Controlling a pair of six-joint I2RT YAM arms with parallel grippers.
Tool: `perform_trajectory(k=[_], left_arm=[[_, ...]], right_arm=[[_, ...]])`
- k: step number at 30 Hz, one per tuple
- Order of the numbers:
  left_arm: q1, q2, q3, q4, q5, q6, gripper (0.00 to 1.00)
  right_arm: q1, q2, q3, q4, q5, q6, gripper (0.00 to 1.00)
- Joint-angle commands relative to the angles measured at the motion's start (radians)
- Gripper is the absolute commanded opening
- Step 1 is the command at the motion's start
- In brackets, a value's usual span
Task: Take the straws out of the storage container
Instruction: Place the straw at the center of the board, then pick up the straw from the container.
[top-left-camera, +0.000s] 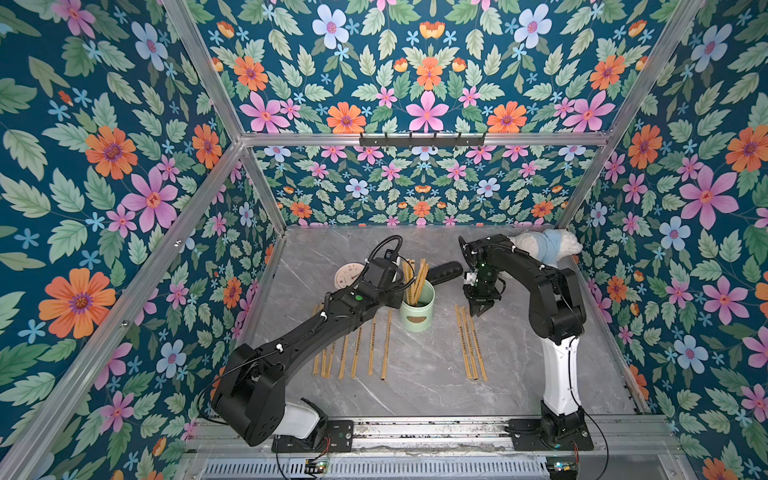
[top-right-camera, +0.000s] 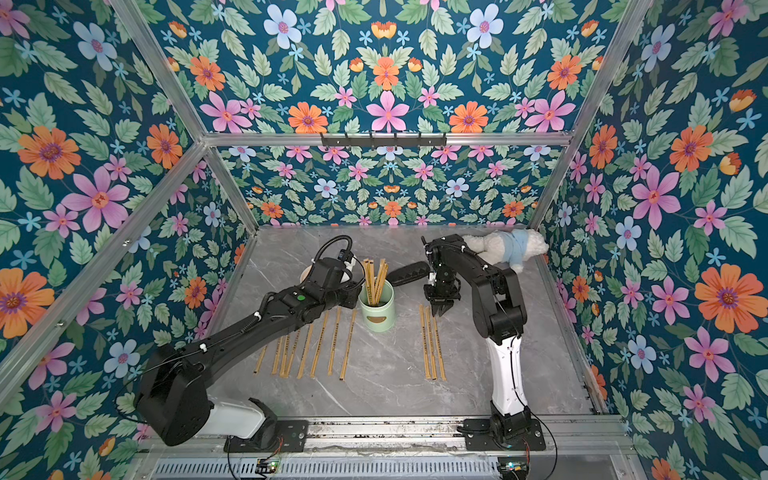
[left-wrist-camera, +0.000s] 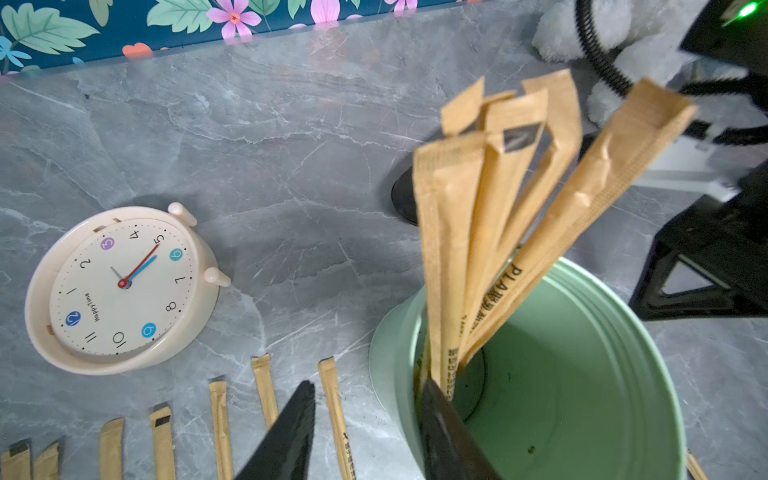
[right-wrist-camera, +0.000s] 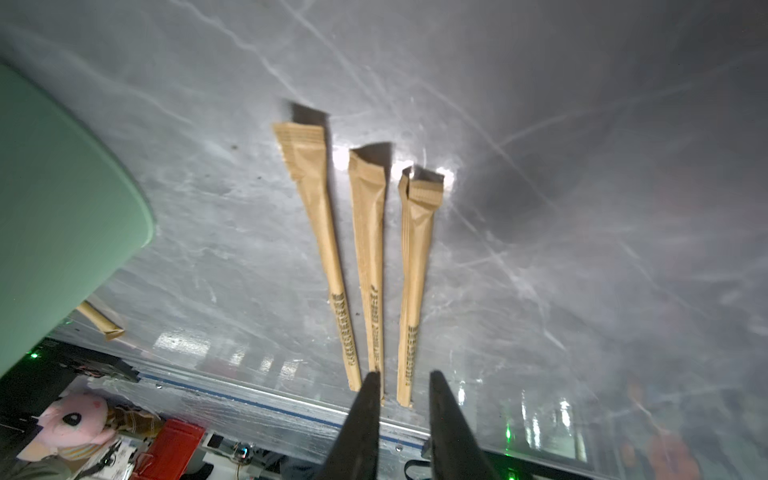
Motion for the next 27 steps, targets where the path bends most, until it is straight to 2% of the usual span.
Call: perform_trajectory(k=[1, 6, 13, 18, 27], left_arm=[[0.001, -0.010, 0.006, -0.006, -0.011, 0.005, 0.44], [0.001, -0.019, 0.008, -0.006, -0.009, 0.003, 0.44], [0.001, -0.026, 0.012, -0.003, -0.011, -0.005, 0.44], [0.001, -0.042, 0.003, -0.002, -0.023, -0.008, 0.44], [0.001, -0.085, -0.036, 0.004, -0.075, -0.026, 0.45]], right_arm=[[0.002, -0.089, -0.021, 0.024, 0.009, 0.023, 0.24], [0.032, -0.283, -0.079, 0.101, 0.048, 0.044, 0.25], [0.209, -0.540, -0.170, 0.330, 0.092, 0.087, 0.29], [0.347, -0.595, -0.226, 0.531, 0.194, 0.088, 0.32], [0.370, -0.517, -0.276, 0.809, 0.081, 0.158, 0.35]])
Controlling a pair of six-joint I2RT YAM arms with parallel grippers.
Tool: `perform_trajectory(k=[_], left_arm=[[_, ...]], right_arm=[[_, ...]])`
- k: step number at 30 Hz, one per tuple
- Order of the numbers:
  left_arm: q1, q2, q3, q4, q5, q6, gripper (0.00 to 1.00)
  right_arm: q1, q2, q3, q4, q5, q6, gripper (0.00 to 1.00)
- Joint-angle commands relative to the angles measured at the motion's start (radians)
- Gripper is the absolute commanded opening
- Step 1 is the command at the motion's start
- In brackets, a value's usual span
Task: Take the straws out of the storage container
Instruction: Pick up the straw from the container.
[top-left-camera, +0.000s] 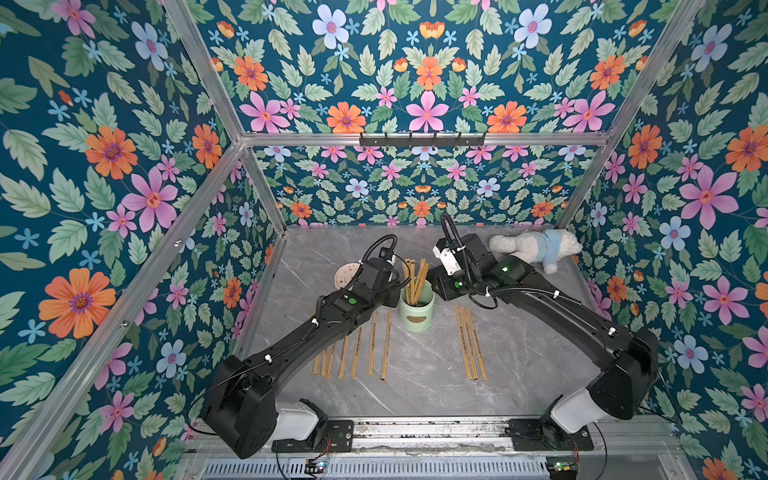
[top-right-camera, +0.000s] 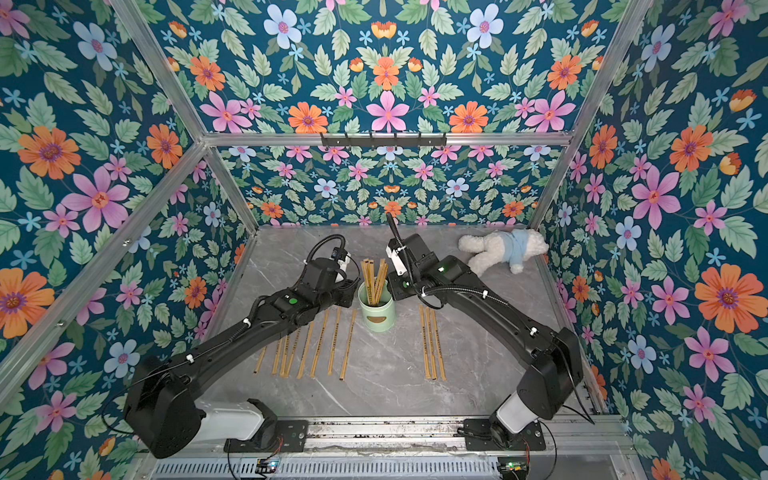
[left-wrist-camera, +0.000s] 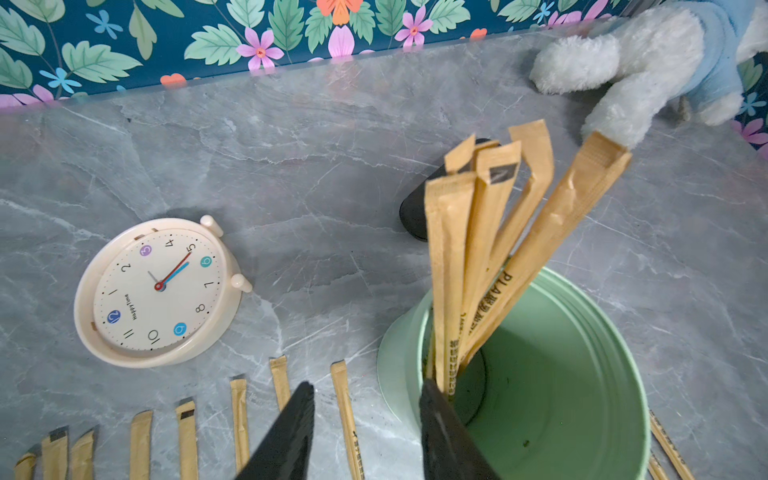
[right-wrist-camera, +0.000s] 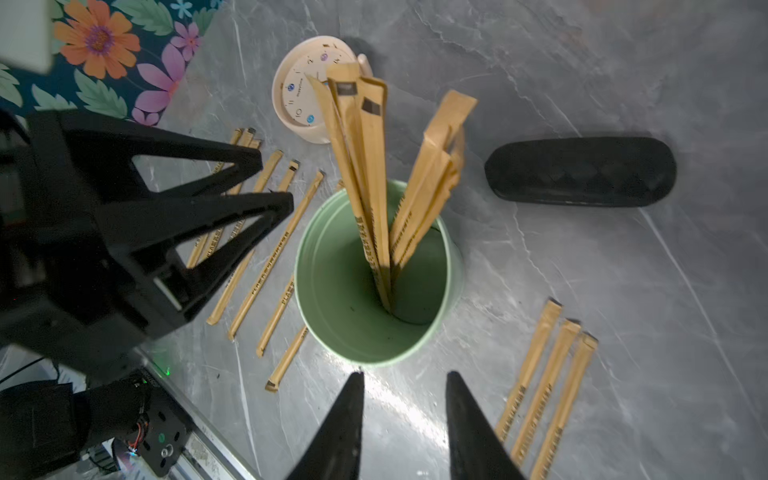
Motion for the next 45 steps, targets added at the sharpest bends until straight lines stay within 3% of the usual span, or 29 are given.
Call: perform_trajectory(k=[1, 10, 31, 45], left_arm=[[0.002, -0.021, -0.020, 0.007, -0.042, -0.021, 0.44], [0.003, -0.094, -0.078, 0.013, -0.097, -0.044, 0.46], [0.004, -0.123, -0.100, 0.010, -0.115, -0.046, 0.47], [0.004, -0.107, -0.094, 0.009, -0.110, -0.043, 0.47]], right_arm=[[0.003, 0.039, 0.015, 0.144, -0.046, 0.040, 0.35], [0.025, 0.177, 0.098, 0.159, -0.058, 0.044, 0.35], [0.028, 0.302, 0.193, 0.131, -0.075, 0.035, 0.26], [0.028, 0.321, 0.216, 0.102, -0.075, 0.031, 0.11]])
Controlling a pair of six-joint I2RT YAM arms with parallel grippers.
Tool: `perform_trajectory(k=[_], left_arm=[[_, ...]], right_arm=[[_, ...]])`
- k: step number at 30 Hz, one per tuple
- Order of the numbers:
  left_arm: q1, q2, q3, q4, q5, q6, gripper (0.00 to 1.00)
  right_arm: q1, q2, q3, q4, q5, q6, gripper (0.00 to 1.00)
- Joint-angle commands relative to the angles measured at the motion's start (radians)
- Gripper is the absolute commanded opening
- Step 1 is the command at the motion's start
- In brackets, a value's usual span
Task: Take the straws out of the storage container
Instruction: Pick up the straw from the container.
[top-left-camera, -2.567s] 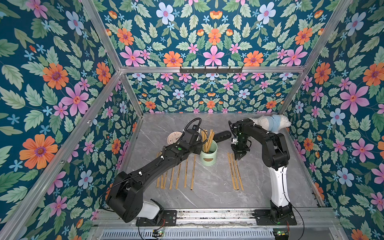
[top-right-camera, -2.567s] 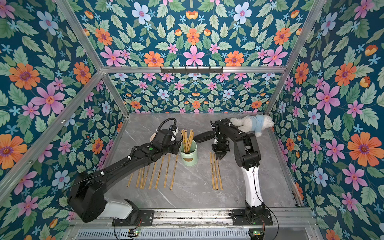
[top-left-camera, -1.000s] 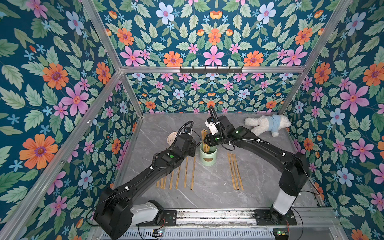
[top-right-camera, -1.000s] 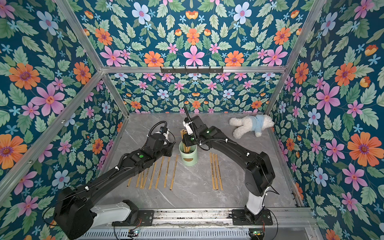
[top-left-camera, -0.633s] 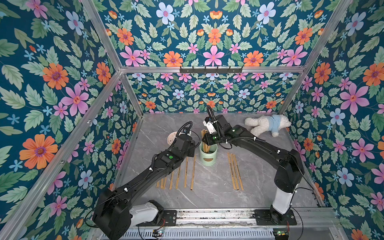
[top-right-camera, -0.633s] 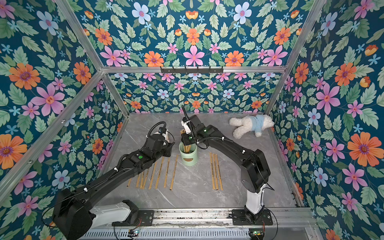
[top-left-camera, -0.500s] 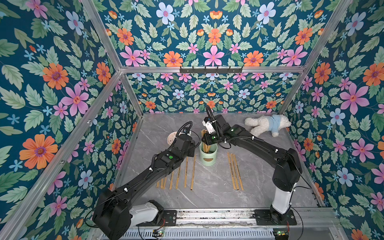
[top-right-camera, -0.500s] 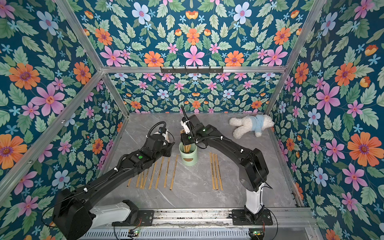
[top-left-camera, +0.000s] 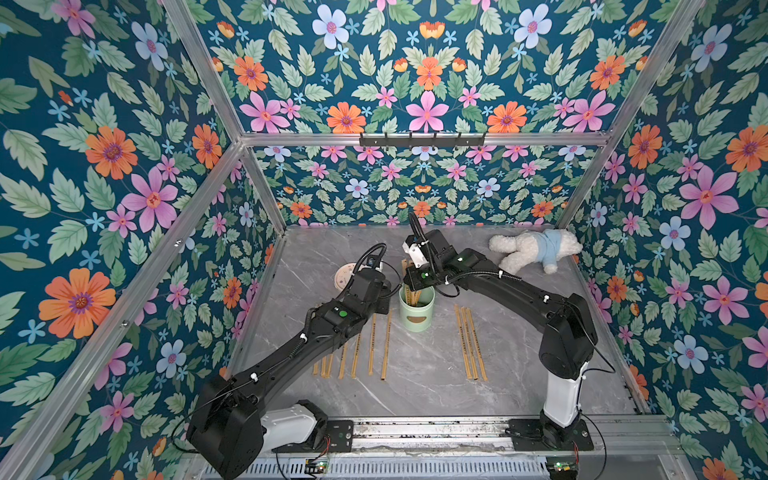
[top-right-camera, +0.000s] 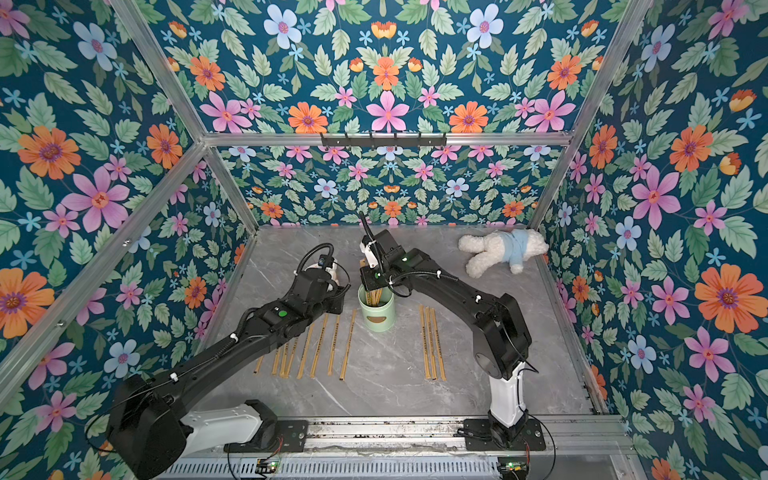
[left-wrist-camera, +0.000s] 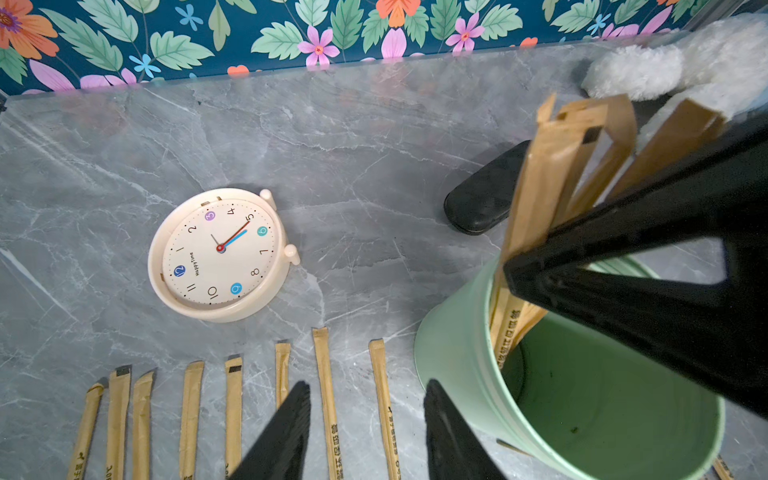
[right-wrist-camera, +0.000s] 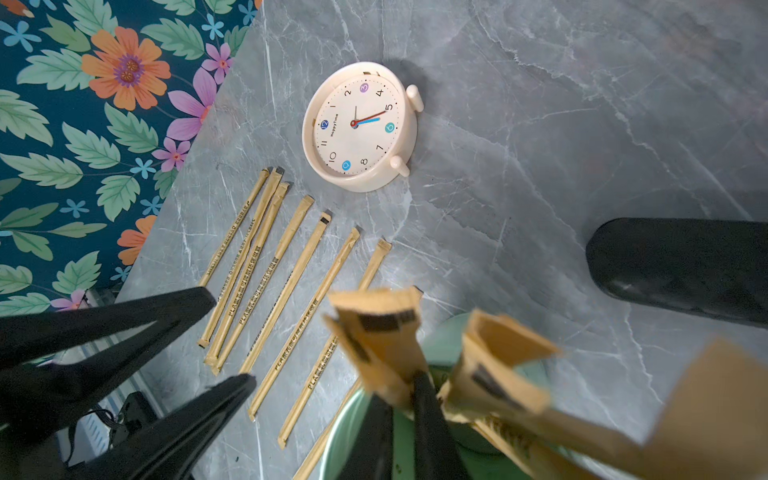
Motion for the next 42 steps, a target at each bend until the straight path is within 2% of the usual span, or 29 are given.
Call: perform_trajectory(k=[1, 7, 25, 35, 42], left_arm=[[0.002, 0.001, 0.007, 0.009, -0.009, -0.003, 0.47], [0.003, 0.001, 0.008, 0.008, -0.006, -0.002, 0.47], [0.003, 0.030, 0.042, 0.018, 0.024, -0.007, 0.47], [0.003, 0.077, 0.088, 0.030, 0.060, -0.006, 0.47], [0.002, 0.108, 0.112, 0.043, 0.082, -0.004, 0.46]], right_arm=[[0.003, 0.000, 0.005, -0.015, -0.008, -0.006, 0.10], [0.004, -0.014, -0.003, -0.026, -0.006, -0.003, 0.06], [0.017, -0.135, -0.005, -0.092, 0.039, -0.039, 0.06], [0.018, -0.241, 0.082, -0.215, 0.056, -0.080, 0.06], [0.018, -0.372, 0.120, -0.307, 0.100, -0.110, 0.06]])
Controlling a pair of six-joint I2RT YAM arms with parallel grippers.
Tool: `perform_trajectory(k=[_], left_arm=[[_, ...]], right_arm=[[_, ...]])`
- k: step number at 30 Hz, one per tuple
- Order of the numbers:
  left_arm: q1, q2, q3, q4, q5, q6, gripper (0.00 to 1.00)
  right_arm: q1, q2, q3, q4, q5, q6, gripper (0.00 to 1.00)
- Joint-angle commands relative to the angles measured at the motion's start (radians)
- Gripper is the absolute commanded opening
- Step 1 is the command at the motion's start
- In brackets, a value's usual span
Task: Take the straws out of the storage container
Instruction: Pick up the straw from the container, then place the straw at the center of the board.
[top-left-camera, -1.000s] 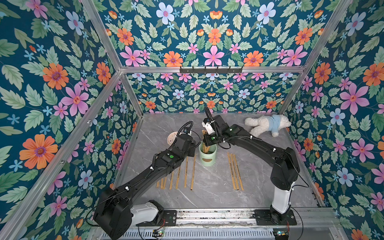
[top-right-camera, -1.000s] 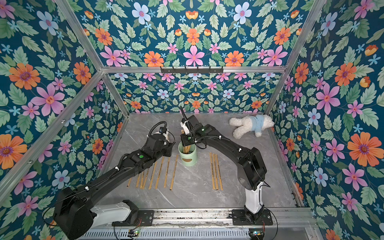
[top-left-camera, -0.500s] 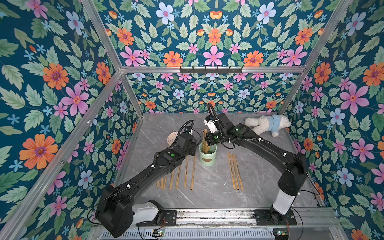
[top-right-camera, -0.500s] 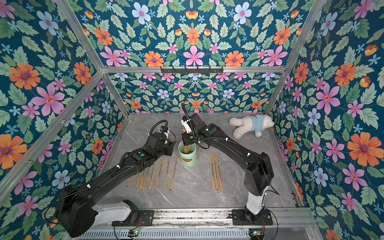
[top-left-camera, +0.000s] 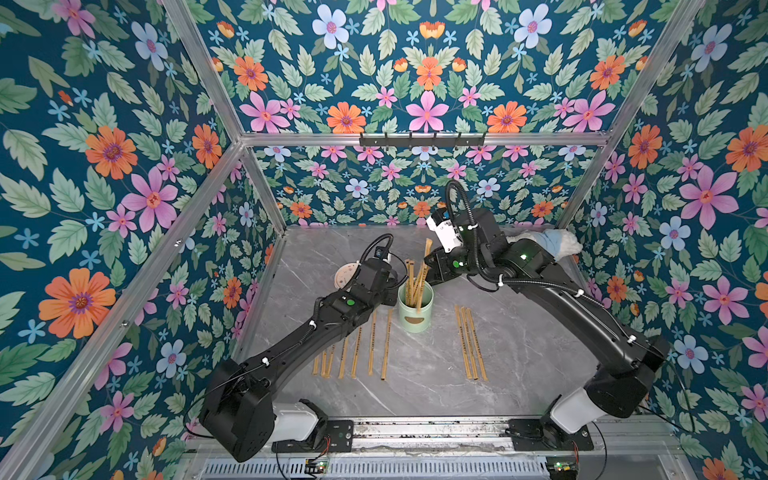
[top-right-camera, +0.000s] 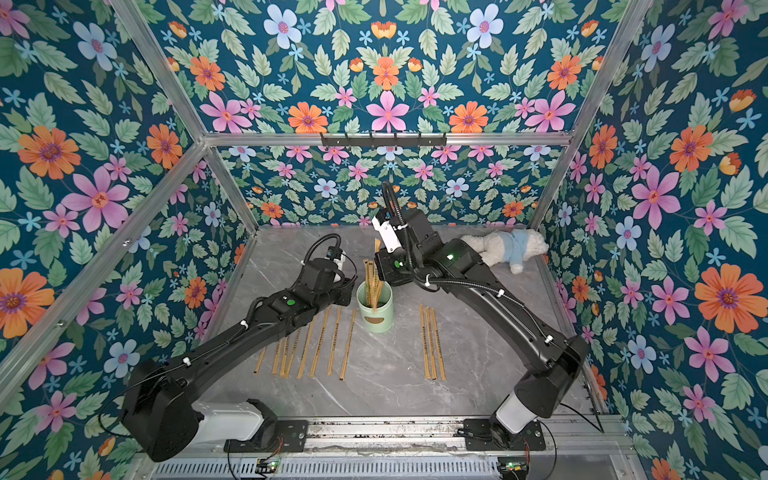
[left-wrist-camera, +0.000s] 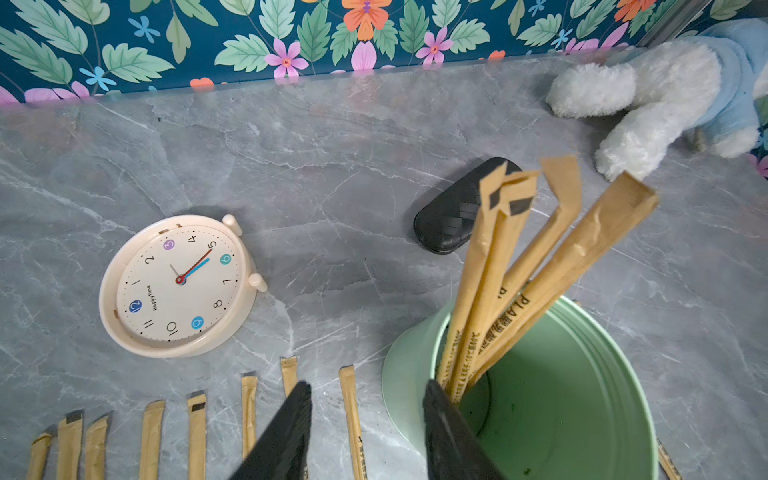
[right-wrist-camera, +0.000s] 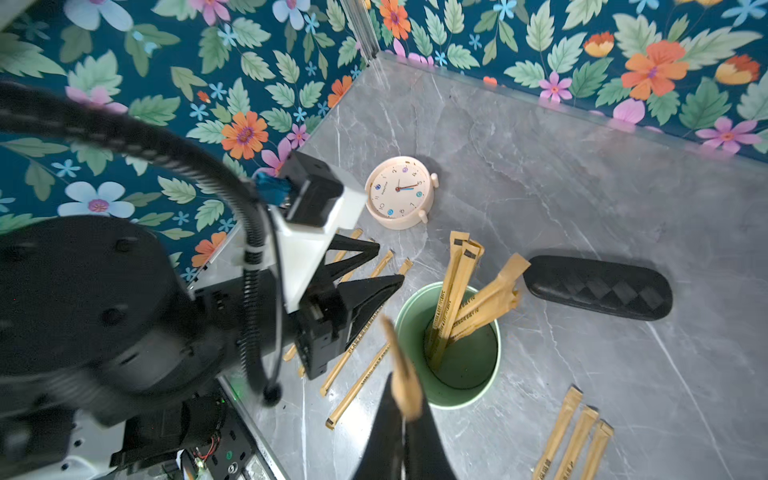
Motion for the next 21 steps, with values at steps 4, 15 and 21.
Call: perform_trajectory(k=[4, 15, 21], left_arm=[[0.002, 0.020, 0.020, 0.033, 0.028, -0.007, 0.46], [0.002, 0.055, 0.038, 0.045, 0.052, -0.006, 0.46], [0.002, 0.088, 0.057, 0.056, 0.078, -0.007, 0.45]], right_arm=[[0.000, -0.087, 0.002, -0.106, 0.083, -0.042, 0.06], [-0.028, -0.194, 0.005, -0.354, 0.299, -0.093, 0.07], [-0.168, -0.218, -0.049, -0.460, 0.261, -0.048, 0.07]])
